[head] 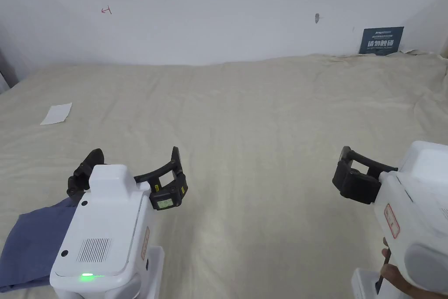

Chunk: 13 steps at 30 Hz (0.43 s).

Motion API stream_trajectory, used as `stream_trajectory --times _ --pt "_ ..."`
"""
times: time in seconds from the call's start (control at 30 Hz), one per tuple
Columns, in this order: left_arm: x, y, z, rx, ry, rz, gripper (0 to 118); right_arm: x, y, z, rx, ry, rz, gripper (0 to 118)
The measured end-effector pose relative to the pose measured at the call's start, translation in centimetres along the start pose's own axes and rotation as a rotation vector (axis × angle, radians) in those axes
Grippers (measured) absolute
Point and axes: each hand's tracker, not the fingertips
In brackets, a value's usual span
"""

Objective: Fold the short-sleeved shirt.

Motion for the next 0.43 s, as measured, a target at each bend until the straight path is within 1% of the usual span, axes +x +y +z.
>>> stream_trajectory --times 0.03,0.07,0.13,0.17,0.27,0.43 --pt "0.0 0.0 0.0 0.0 0.0 0.0 118 -0.4 -0.1 0.4 0.03 0.006 0.041 118" --pt "0.0 0.0 0.0 0.001 -0.001 0.0 118 -0.5 -0.2 0.4 0.053 0.004 0.064 118" --pt "0.0 0.0 0.0 0.002 0.001 0.003 118 -0.7 -0.5 0.6 0.115 0.007 0.091 118" --pt "0.0 0.0 0.0 0.004 0.001 0.004 118 -1.3 -0.6 1.1 0.14 0.01 0.099 118" --pt "0.0 0.1 0.0 0.005 0.003 0.006 118 -1.4 -1.5 1.5 0.205 0.018 0.112 118" --pt "-0.1 0.0 0.0 0.003 0.005 0.009 118 -1.0 -2.2 1.1 0.223 0.004 0.124 118"
